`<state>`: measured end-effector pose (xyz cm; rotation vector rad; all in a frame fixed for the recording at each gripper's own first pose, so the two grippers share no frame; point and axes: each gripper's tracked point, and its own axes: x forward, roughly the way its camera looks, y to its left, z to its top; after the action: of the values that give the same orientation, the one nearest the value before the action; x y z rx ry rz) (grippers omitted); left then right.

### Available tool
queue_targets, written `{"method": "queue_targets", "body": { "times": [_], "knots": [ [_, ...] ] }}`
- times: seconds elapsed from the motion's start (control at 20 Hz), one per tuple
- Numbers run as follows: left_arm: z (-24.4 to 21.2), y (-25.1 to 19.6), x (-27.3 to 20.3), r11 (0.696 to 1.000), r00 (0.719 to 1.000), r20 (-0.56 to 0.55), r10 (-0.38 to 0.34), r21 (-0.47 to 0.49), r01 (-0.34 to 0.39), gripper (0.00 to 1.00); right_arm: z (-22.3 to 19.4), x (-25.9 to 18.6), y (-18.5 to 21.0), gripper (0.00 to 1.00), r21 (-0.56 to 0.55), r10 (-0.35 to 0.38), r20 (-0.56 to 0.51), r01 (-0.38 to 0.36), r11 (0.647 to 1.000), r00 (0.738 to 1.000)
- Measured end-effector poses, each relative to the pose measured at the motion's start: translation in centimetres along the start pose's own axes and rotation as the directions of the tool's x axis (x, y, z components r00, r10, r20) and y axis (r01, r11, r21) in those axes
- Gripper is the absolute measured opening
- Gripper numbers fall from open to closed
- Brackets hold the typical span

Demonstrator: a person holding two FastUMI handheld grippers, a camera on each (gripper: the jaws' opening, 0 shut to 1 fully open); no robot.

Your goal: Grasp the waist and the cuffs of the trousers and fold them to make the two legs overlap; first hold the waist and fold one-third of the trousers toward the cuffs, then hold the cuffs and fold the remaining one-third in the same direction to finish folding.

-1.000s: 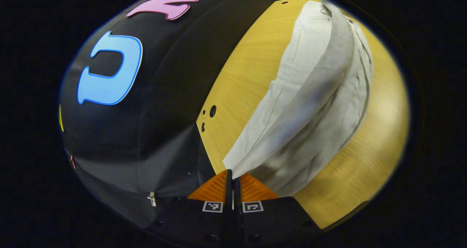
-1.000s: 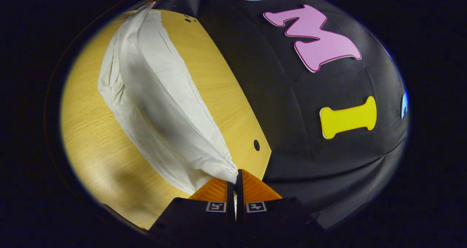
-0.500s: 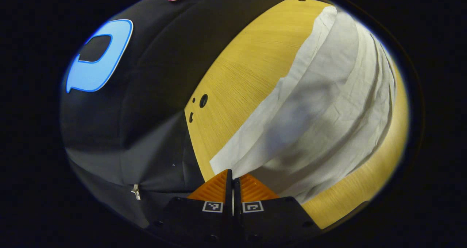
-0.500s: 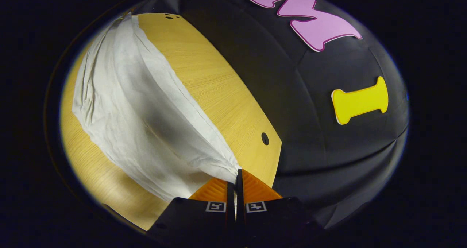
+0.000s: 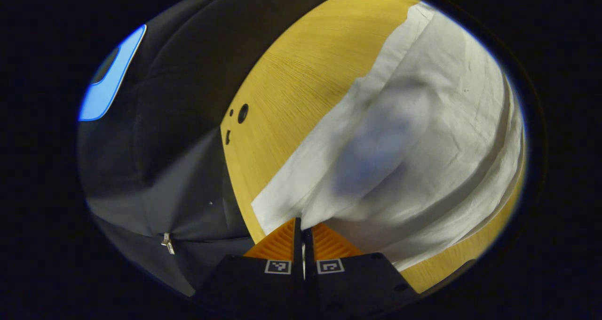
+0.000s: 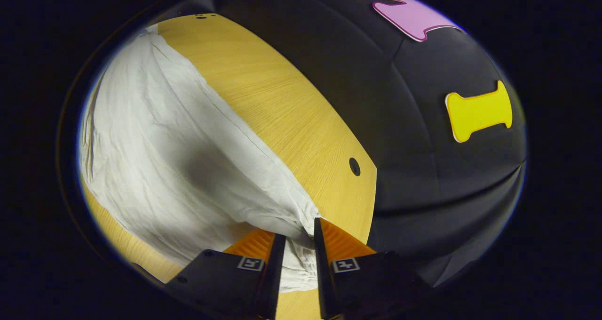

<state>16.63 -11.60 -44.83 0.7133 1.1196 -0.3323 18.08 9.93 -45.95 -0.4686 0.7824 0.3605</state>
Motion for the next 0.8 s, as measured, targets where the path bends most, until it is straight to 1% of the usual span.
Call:
{"method": "queue_targets", "body": {
  "times": [0.05,0.1,0.15,0.2,0.25,0.3,0.4,0.45,0.5,0.55,0.65,0.75,0.8],
  "knots": [
    [-0.6,-0.3,0.2,1.000,1.000,-0.030,-0.006,-0.002,0.006,0.10,0.1,0.1,0.2,0.46,0.006,0.005,-0.001,-0.005,1.000,1.000],
    [-0.4,0.3,0.2,1.000,1.000,-0.016,0.018,-0.008,-0.018,0.24,0.3,0.1,-0.2,0.59,0.009,-0.006,0.008,0.006,1.000,1.000],
    [0.0,0.9,0.3,0.999,0.999,0.007,0.046,-0.013,-0.046,0.24,0.6,-0.2,-0.5,0.63,0.014,-0.016,0.018,0.016,1.000,1.000],
    [0.2,1.5,0.0,0.998,0.997,0.018,0.070,-0.011,-0.070,0.39,0.9,-0.4,-0.9,0.76,0.024,-0.027,0.031,0.027,0.999,0.999],
    [0.3,2.0,-0.2,0.996,0.996,0.027,0.088,-0.008,-0.088,0.54,0.9,-0.7,-1.1,0.84,0.048,-0.029,0.045,0.027,0.999,0.999],
    [0.4,2.5,-0.5,0.994,0.994,0.042,0.105,-0.012,-0.104,0.68,1.6,-1.0,-1.4,0.97,0.079,-0.032,0.061,0.027,0.997,0.998],
    [0.9,2.6,-0.9,0.994,0.991,0.088,0.106,-0.044,-0.102,0.97,2.1,-2.2,-2.2,0.98,0.166,-0.038,0.079,0.025,0.986,0.996],
    [1.1,2.8,-1.4,0.992,0.988,0.109,0.111,-0.068,-0.104,0.97,2.1,-2.9,-2.4,0.98,0.224,-0.037,0.081,0.018,0.974,0.996],
    [1.2,2.8,-2.0,0.990,0.985,0.132,0.114,-0.096,-0.102,0.97,1.8,-3.8,-2.5,0.98,0.295,-0.035,0.080,0.009,0.955,0.996],
    [1.1,2.8,-2.5,0.987,0.982,0.148,0.115,-0.130,-0.096,0.97,1.7,-4.5,-2.8,0.98,0.377,-0.031,0.079,-0.001,0.926,0.996],
    [0.8,2.7,-3.4,0.977,0.979,0.173,0.109,-0.199,-0.073,0.97,1.3,-6.2,-3.3,0.98,0.520,-0.025,0.084,-0.023,0.854,0.996],
    [0.4,2.9,-4.7,0.965,0.975,0.190,0.119,-0.253,-0.069,0.97,0.6,-7.7,-4.2,0.98,0.600,-0.062,0.077,0.003,0.800,0.995],
    [0.1,3.0,-5.7,0.954,0.970,0.206,0.126,-0.294,-0.062,0.97,-0.1,-8.5,-4.1,0.98,0.651,-0.062,0.066,0.004,0.759,0.996]
  ]
}}
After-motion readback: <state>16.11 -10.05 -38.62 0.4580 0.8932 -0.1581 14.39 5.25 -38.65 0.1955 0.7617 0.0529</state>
